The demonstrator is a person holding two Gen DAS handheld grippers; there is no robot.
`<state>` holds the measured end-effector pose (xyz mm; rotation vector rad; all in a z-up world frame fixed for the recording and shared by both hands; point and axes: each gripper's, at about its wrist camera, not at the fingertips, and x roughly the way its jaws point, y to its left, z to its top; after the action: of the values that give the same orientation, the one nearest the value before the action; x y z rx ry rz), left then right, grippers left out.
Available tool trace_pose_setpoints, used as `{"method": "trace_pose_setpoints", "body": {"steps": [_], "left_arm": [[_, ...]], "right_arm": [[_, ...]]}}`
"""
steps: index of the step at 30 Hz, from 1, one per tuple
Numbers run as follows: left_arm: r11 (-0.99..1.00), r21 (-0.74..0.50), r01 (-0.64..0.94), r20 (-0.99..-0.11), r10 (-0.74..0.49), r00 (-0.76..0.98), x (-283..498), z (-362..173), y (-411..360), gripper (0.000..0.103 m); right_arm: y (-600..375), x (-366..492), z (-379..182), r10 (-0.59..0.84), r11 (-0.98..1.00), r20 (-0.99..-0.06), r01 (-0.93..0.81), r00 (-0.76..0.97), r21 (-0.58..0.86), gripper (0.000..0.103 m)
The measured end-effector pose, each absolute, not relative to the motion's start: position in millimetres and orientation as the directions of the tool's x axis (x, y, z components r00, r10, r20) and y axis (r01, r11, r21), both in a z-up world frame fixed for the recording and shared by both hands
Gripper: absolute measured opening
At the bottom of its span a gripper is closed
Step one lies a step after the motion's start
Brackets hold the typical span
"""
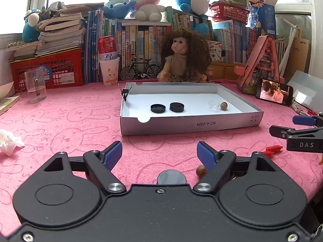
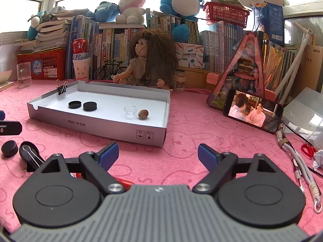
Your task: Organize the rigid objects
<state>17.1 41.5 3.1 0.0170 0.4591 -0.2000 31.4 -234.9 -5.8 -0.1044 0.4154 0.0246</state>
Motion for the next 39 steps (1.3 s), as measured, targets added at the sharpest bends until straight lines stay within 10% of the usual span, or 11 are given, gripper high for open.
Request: {"method": "trace_pose_setpoints", "body": {"steps": [13,39], "left_arm": [[0.973,-0.065,0.222,-0.475,-0.226,0.850,-5,-12,48,0.046],[0.972,-0.026,0.233,-0.460,-0.218,0.861,-5,-24,35,0.037]], "right_arm": [[-232,7,-22,-0.057,0.995,-0.406,0.019,0.912,-0.098,0.091],[-199,8,-29,-0.092,0.995,-0.396,0.073,0.914,-0.064,0.091]]}}
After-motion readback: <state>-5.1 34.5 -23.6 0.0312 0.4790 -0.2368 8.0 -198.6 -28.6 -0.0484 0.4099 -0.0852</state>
